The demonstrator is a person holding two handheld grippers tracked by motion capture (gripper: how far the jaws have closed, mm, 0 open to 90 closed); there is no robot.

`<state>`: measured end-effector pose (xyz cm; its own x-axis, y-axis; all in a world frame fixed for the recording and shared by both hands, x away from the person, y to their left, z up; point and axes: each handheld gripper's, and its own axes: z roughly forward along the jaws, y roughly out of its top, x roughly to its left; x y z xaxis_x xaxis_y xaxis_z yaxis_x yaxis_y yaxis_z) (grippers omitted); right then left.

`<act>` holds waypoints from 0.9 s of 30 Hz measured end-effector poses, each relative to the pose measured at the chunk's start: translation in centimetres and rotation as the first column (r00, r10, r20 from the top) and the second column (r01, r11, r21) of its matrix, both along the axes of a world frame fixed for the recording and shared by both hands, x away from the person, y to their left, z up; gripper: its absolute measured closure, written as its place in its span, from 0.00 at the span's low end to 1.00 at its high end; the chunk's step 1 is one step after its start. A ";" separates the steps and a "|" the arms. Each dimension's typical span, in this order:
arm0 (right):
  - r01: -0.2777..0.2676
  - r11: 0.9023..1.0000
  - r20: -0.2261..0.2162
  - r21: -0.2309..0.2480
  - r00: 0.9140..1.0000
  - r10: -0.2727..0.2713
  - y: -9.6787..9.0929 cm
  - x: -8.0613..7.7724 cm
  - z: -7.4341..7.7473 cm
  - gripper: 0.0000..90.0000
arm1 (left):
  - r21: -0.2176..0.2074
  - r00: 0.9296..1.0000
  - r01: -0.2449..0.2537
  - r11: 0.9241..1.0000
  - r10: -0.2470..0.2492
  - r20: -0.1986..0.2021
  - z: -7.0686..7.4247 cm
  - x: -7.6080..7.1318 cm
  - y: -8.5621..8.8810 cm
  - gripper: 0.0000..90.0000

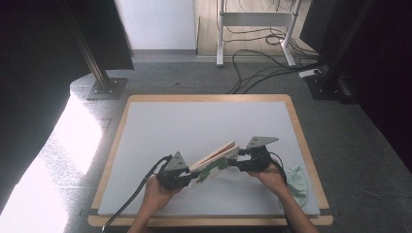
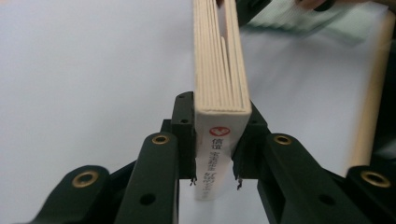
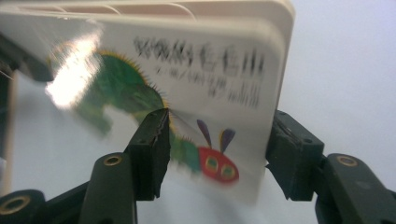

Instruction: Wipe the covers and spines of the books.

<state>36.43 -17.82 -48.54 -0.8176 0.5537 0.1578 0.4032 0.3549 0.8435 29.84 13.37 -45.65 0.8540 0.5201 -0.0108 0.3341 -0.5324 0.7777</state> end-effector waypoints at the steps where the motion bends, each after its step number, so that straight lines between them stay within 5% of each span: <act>1: 0.007 1.000 0.022 -0.015 1.000 -0.006 0.4 0.1 0.1 0.48 | 0.006 1.000 -0.005 1.000 0.005 0.009 0.0 0.2 0.1 0.83; 6: 0.039 0.999 0.050 -0.028 0.998 -0.037 1.0 0.5 0.1 0.47 | 0.020 0.998 -0.008 1.000 0.007 0.064 -0.2 0.8 0.3 0.83; 23: 0.085 0.996 0.074 -0.038 0.994 -0.082 -0.2 0.4 0.3 0.40 | -0.057 0.998 -0.023 0.998 0.026 0.054 -1.0 1.0 1.0 0.80; 27: 0.106 0.993 0.076 -0.048 0.992 -0.102 0.2 0.6 0.1 0.51 | -0.037 0.998 -0.030 0.999 0.032 0.060 -1.1 0.6 0.9 0.79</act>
<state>37.03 -17.64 -48.48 -0.7633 0.6424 0.0683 0.3779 0.3581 0.8538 30.40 14.30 -46.72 0.8370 0.5468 0.0210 0.3019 -0.4934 0.8157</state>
